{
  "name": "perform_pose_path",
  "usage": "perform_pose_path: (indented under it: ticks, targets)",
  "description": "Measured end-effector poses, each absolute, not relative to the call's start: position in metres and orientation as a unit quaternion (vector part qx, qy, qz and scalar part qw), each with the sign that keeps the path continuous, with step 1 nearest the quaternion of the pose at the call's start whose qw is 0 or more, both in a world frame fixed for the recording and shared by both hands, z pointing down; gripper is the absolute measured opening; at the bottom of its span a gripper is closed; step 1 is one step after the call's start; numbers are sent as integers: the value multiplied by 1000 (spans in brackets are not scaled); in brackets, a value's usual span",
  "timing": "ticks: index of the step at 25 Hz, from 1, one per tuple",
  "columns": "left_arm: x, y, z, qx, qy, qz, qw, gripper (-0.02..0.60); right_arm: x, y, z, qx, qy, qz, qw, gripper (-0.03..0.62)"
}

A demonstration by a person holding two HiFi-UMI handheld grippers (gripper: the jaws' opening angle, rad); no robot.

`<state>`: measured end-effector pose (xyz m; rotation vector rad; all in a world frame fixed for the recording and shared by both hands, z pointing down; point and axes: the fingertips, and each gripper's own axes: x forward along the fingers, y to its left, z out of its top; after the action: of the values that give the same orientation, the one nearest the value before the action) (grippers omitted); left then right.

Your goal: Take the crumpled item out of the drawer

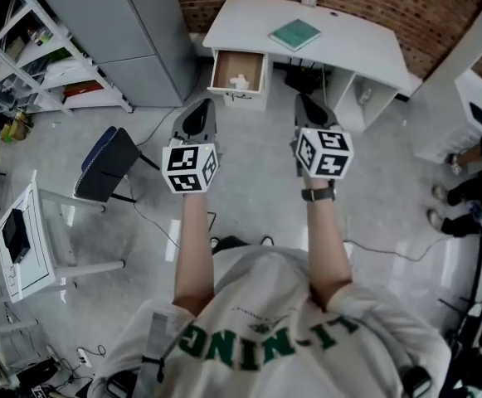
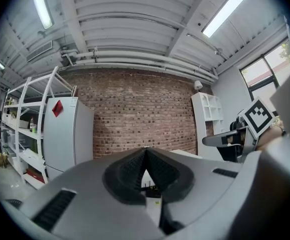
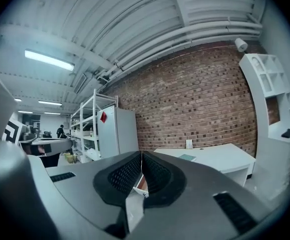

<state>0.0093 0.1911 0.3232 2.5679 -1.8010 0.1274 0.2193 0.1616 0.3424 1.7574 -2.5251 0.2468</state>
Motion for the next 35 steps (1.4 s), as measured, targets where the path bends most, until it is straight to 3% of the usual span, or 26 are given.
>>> perform_pose_path:
  ticks: [6,16,24,35]
  targets:
    - [29,187,337,817,-573,54,12,-8,247,157,353,569,-816,99,23,6]
    - [32,119,355,833,-550,61,18,-8,235,97,372,564,-817,115,29,6]
    - [-1,14,335,840,-541,41,12,-8,195,10,355,559,-822,103,34,6]
    - [-24,-83,376,860,-504,62,46,-8,152,-72,390,562,-814,131,65,6]
